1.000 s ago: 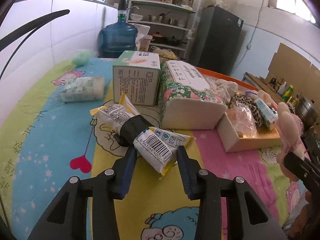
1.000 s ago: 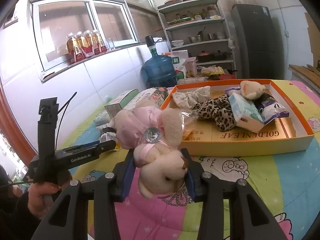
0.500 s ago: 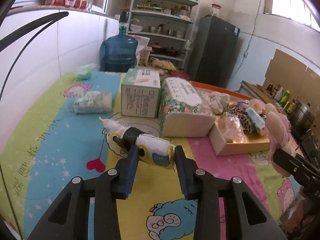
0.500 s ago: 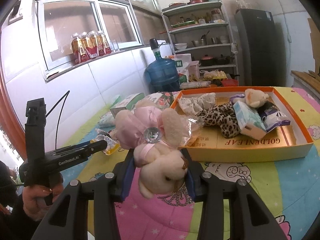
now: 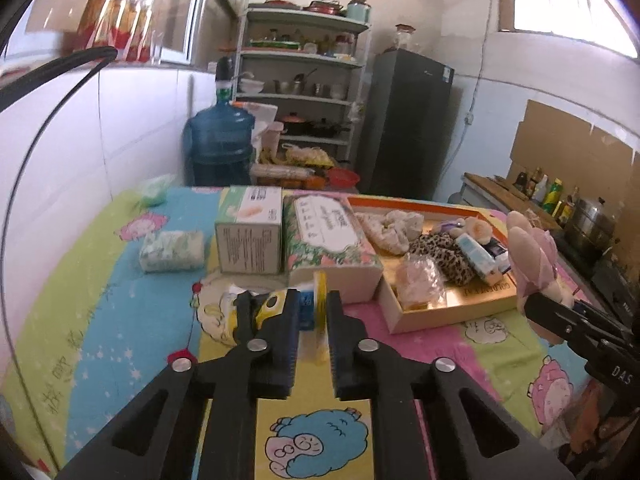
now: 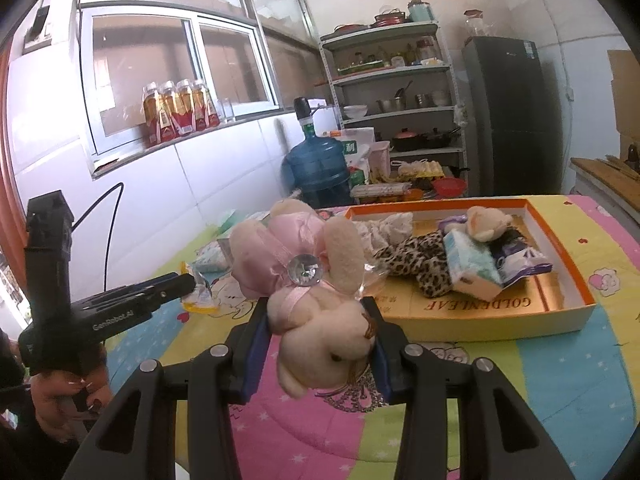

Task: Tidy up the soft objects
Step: 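Carry the snack bar with the left gripper while the right carries the bunny toward the lid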

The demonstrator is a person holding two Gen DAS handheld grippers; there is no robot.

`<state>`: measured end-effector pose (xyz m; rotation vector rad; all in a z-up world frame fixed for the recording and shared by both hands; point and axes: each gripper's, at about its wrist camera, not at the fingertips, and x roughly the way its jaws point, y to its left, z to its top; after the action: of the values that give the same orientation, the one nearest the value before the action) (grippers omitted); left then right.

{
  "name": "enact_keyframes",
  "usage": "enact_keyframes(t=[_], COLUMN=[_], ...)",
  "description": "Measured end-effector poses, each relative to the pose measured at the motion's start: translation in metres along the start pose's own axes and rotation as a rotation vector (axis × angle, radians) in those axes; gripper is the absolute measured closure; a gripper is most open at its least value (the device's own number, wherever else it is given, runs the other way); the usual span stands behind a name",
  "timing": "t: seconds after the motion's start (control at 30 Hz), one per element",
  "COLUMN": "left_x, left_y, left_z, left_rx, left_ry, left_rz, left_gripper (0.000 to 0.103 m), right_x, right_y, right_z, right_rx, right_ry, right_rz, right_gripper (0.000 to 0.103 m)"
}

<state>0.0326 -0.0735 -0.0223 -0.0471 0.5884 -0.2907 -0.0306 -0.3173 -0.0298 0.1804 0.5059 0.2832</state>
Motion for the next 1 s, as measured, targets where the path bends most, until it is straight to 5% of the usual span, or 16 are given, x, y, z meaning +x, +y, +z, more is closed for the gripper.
enact_keyframes(t=[0.4, 0.53, 1.0], left_x=[0.003, -0.002, 0.004], left_y=[0.005, 0.021, 0.042], left_z=[-0.007, -0.016, -0.053], left_rx=[0.021, -0.031, -0.126], left_ry=[0.029, 0.033, 0.082], left_rz=[-0.028, -0.03, 0.135], left_gripper=[0.094, 0.047, 0.044], right_x=[-0.003, 0.001, 0.02], right_y=[-0.018, -0.017, -0.011], right_z=[-0.002, -0.004, -0.015], right_rx=[0.027, 0.022, 0.011], right_ry=[-0.008, -0.002, 0.045], right_rz=[-0.003, 0.018, 0.09], right_gripper=[0.059, 0.059, 0.058])
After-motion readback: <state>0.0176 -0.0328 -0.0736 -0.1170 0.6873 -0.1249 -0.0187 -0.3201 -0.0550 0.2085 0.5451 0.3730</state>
